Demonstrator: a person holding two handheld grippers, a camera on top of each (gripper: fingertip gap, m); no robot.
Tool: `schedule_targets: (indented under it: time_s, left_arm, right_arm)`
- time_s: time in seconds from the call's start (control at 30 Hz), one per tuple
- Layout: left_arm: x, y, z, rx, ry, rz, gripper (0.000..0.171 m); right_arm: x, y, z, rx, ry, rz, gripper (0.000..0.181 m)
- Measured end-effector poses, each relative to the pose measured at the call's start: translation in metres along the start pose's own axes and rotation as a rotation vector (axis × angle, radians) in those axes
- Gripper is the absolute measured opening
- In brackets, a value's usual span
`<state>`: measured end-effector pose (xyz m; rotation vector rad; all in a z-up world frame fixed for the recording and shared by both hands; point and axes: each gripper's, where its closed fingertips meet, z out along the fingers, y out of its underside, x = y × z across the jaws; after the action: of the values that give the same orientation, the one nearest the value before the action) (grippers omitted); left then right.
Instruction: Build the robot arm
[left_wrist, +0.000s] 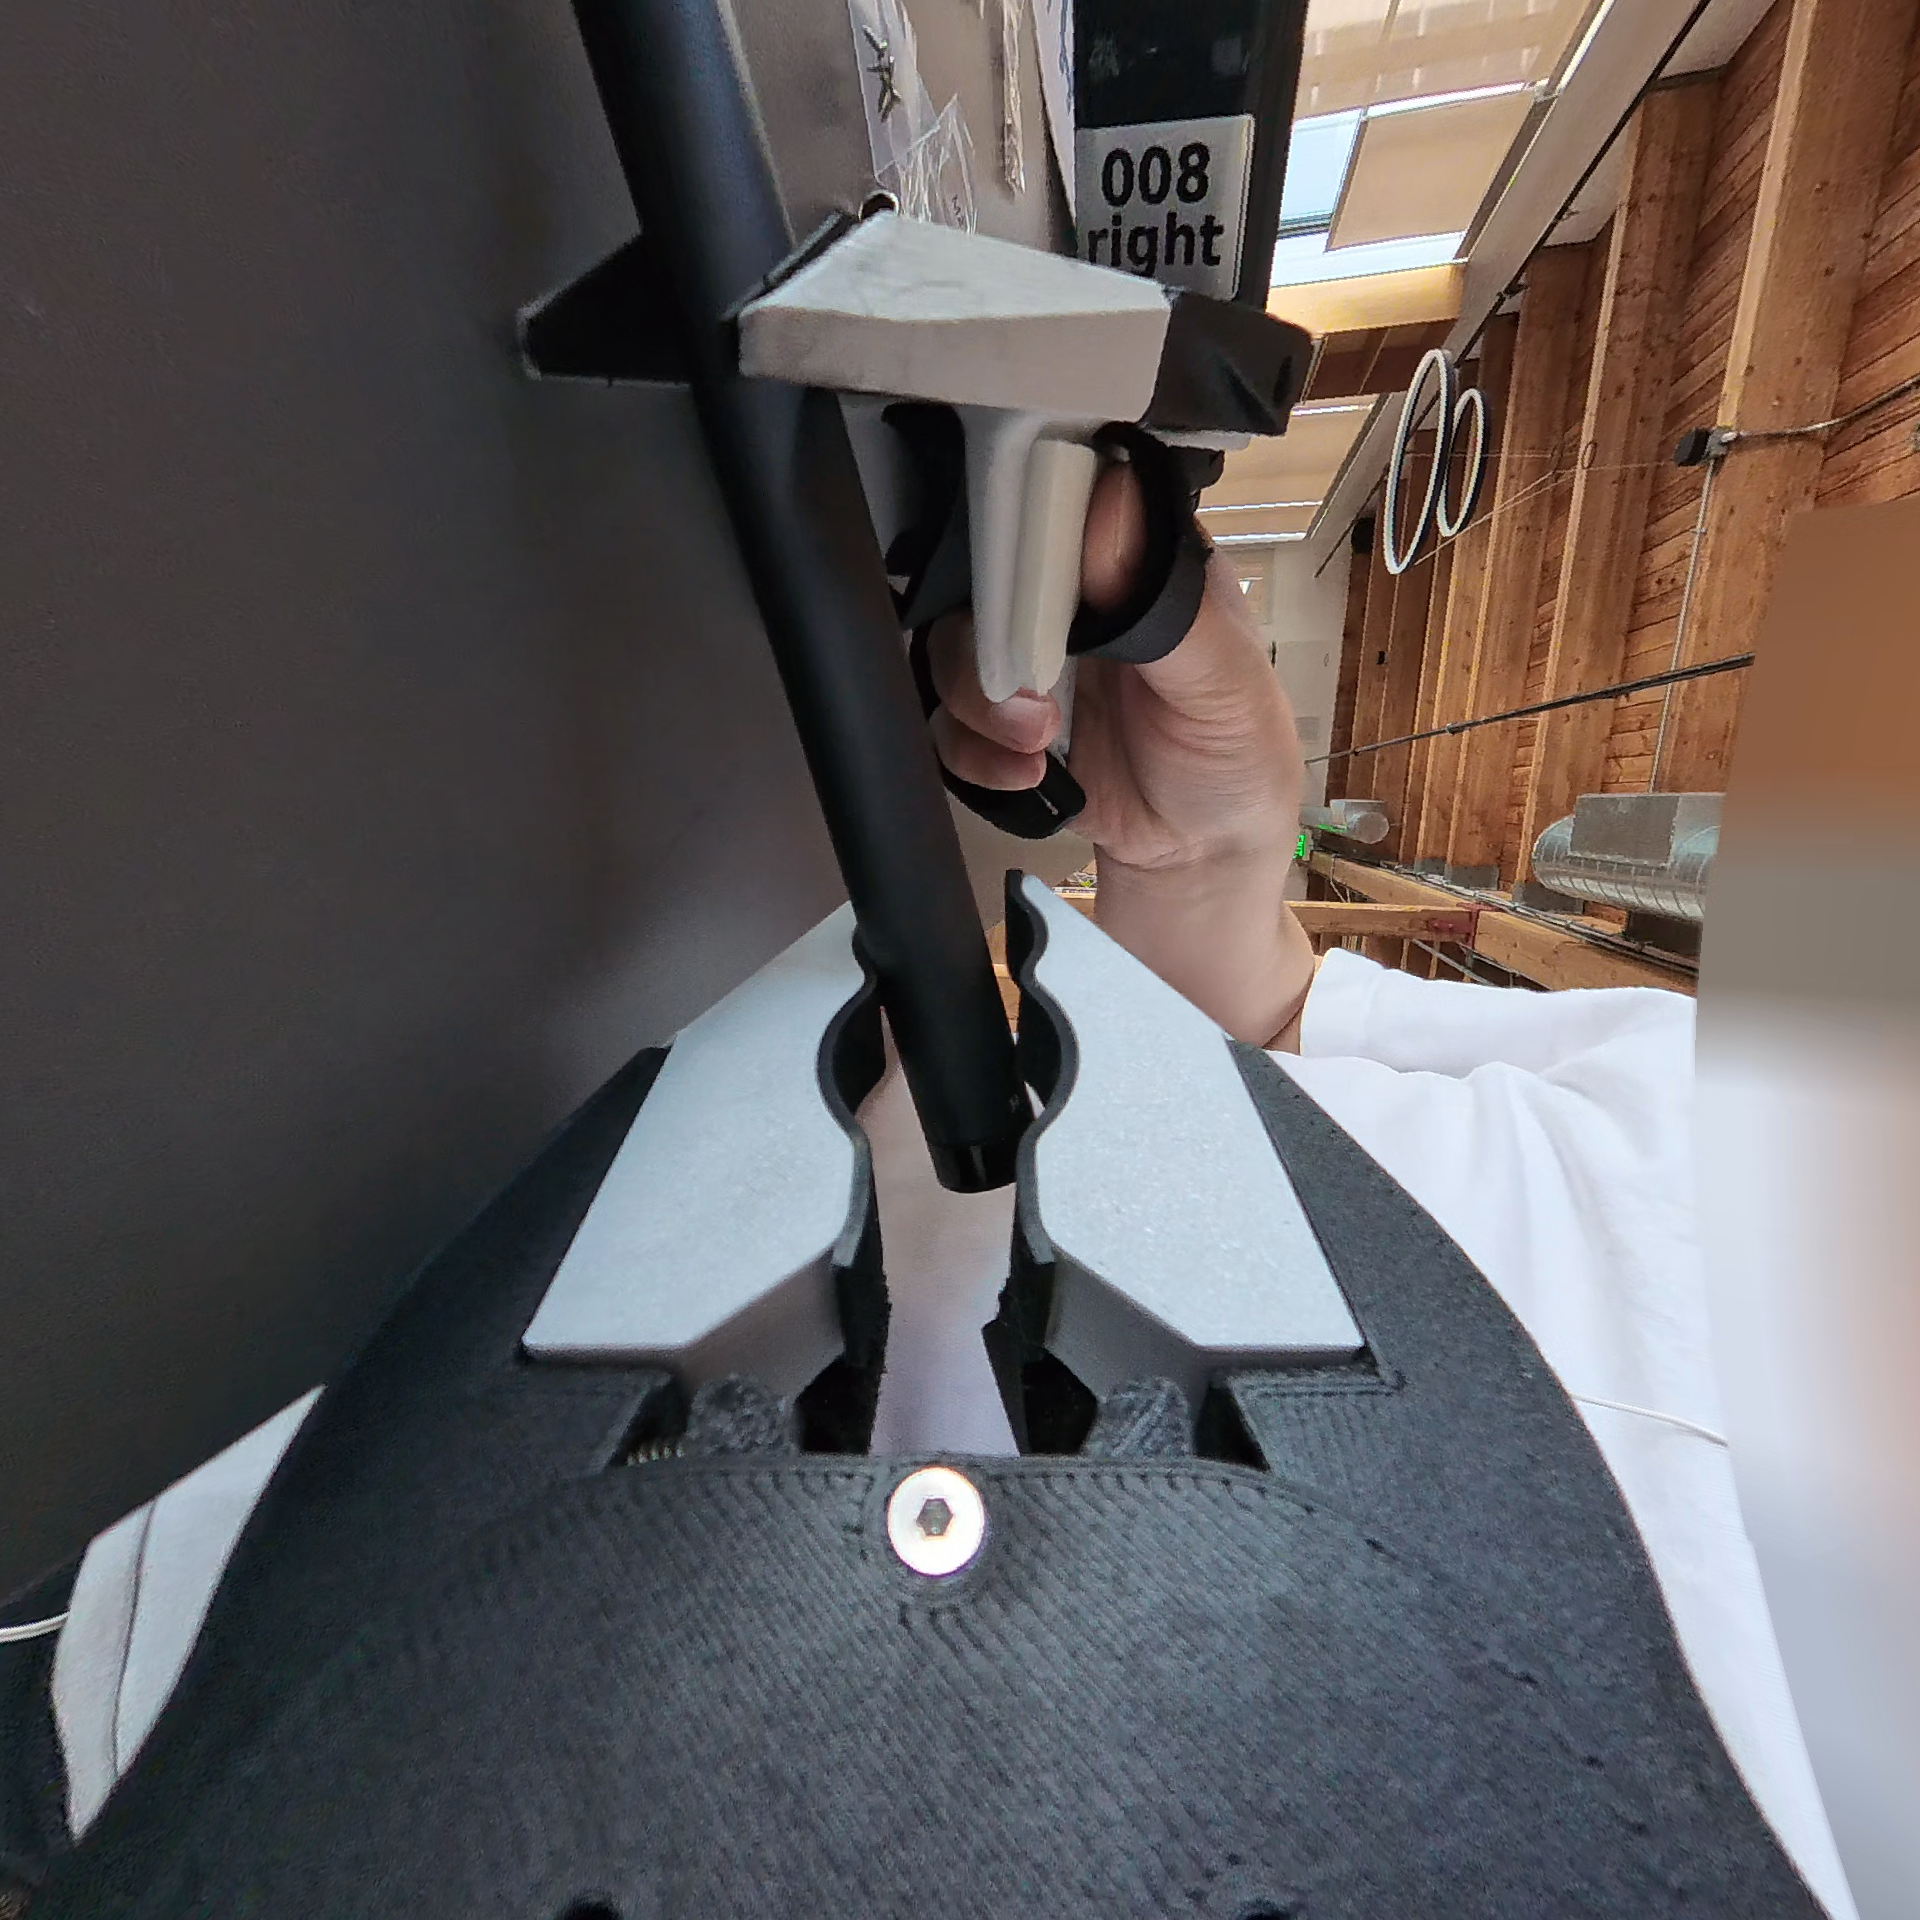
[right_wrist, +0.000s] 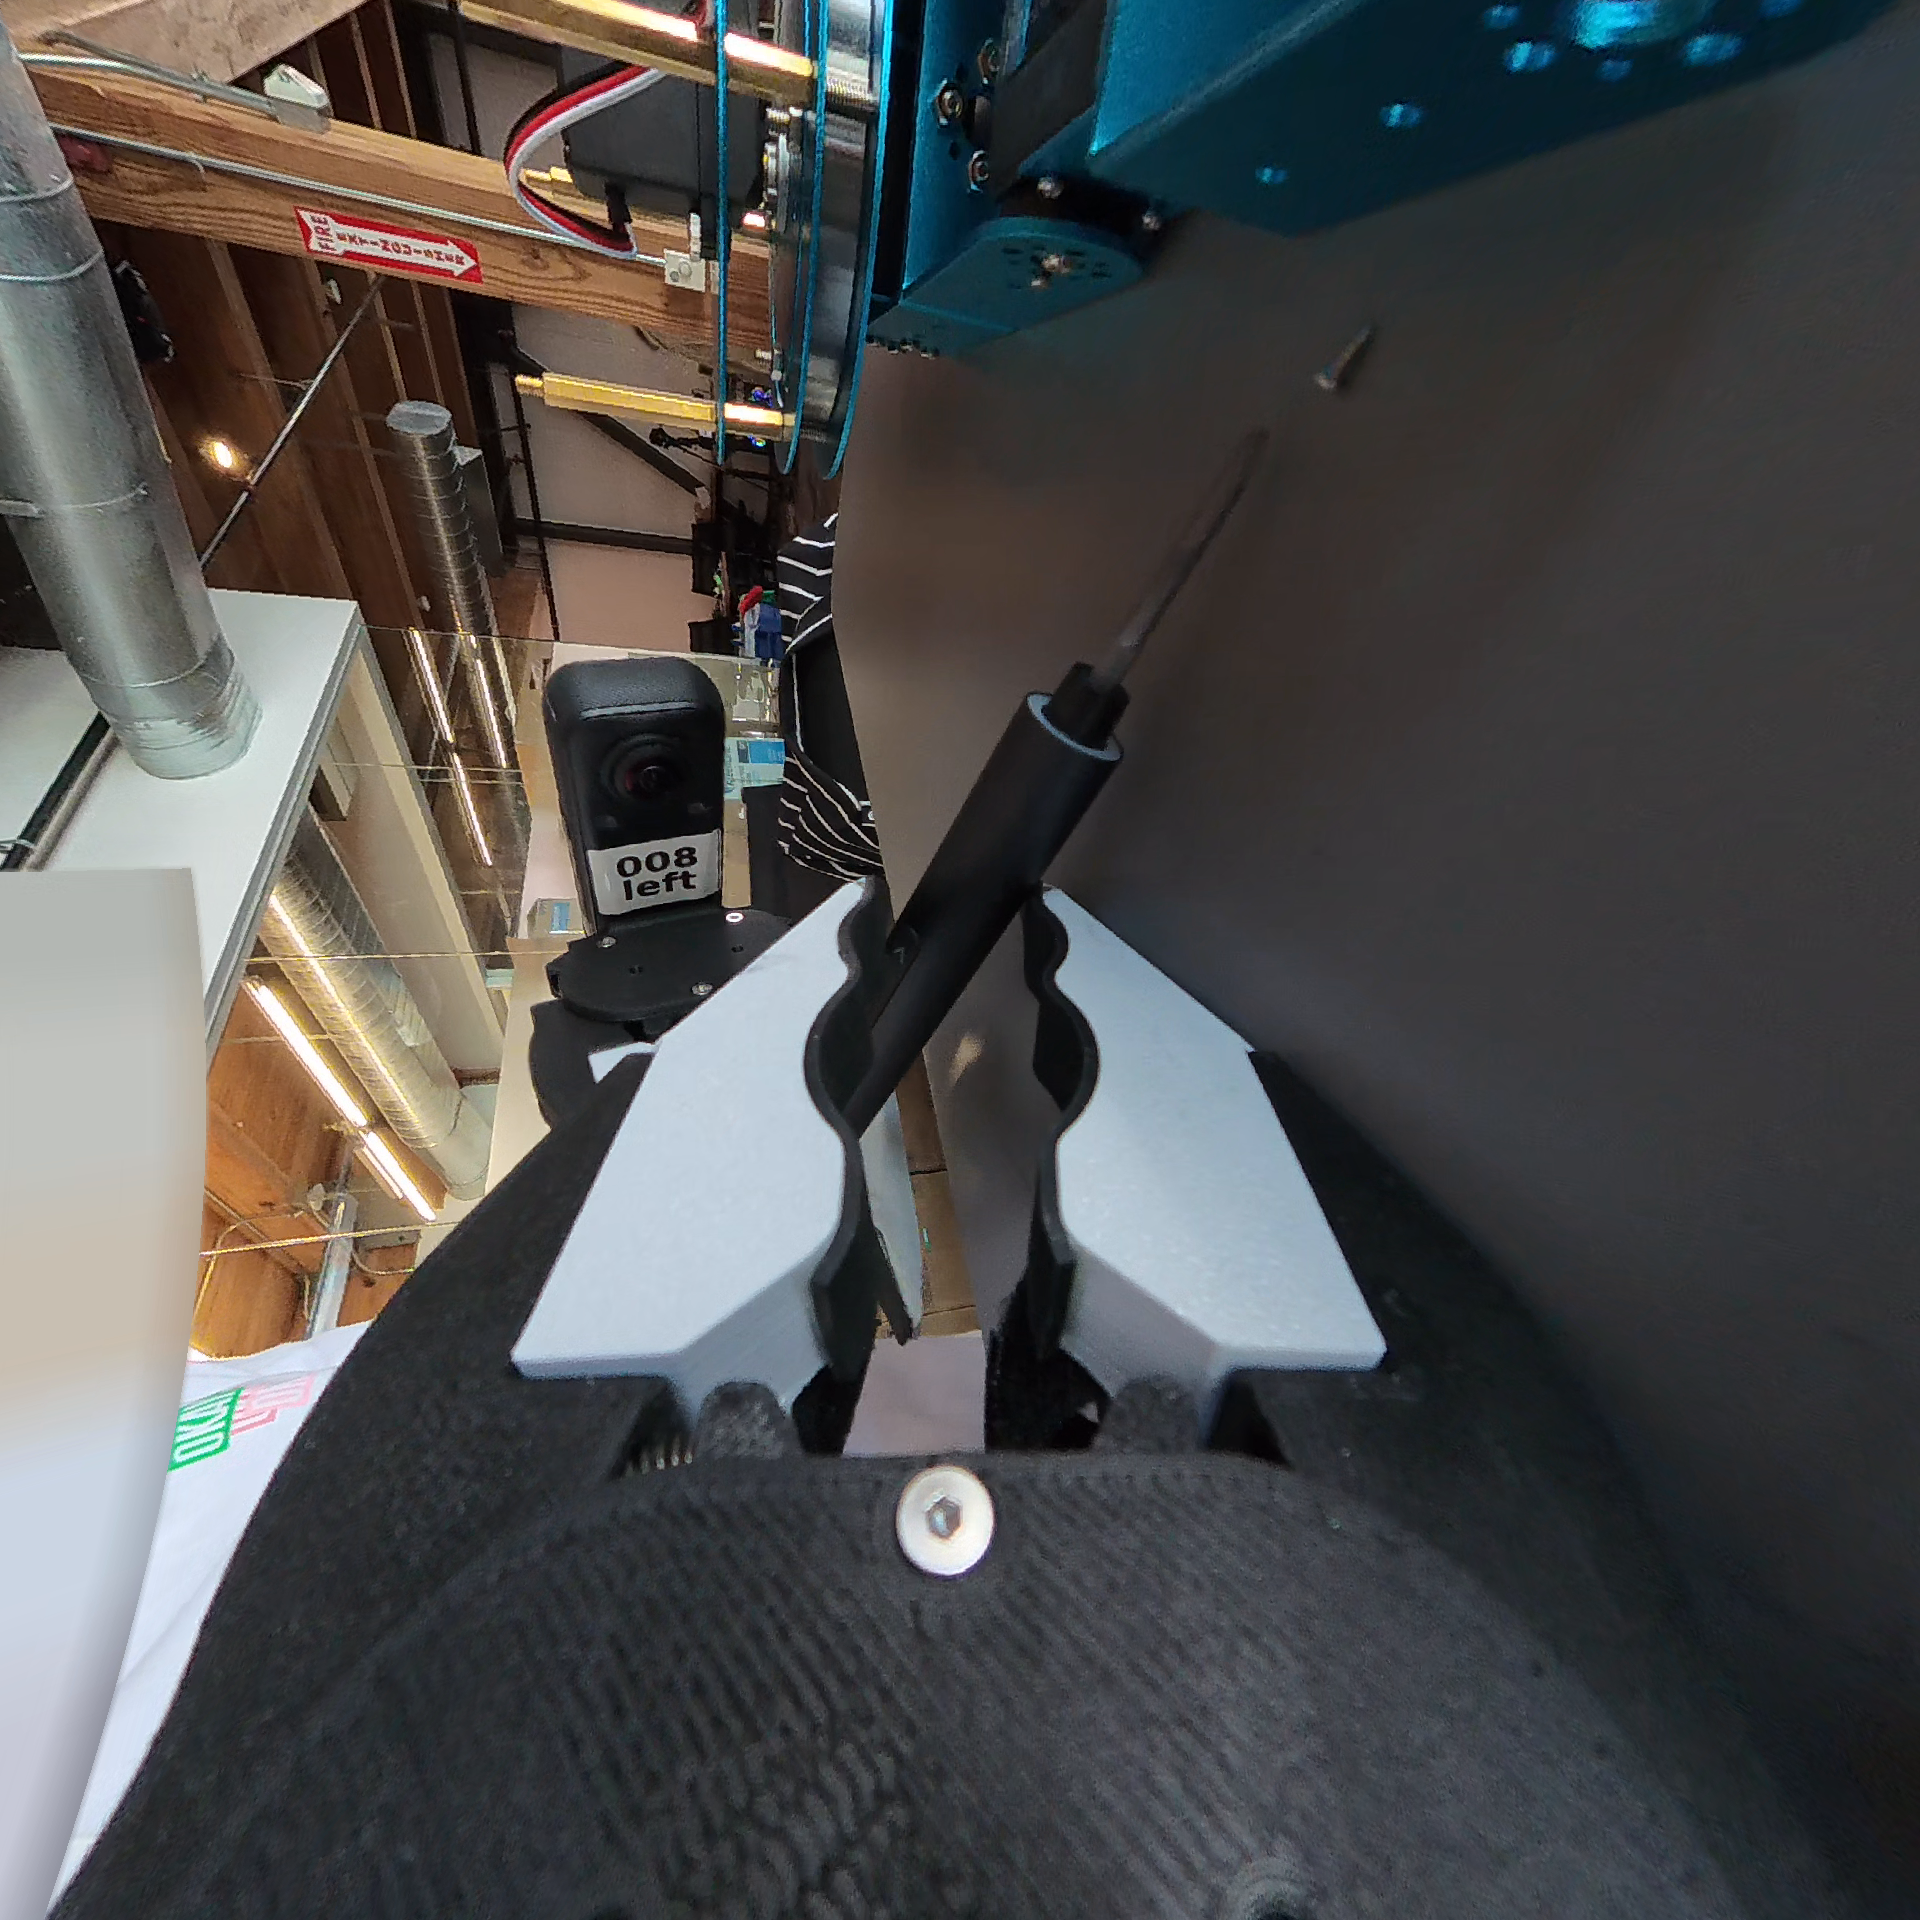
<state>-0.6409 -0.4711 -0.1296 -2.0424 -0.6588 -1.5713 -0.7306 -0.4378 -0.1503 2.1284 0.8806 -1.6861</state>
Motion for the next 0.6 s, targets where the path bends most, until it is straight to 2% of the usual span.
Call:
schedule_targets:
  time_s: [0.6]
  left_arm:
    - [0.0062, -0.0073, -0.0008, -0.015, 0.011, 0.028, 0.020]
  right_arm:
    - [0.0004, -0.0068, -0.0028, 0.034, -0.006, 0.012, 0.027]
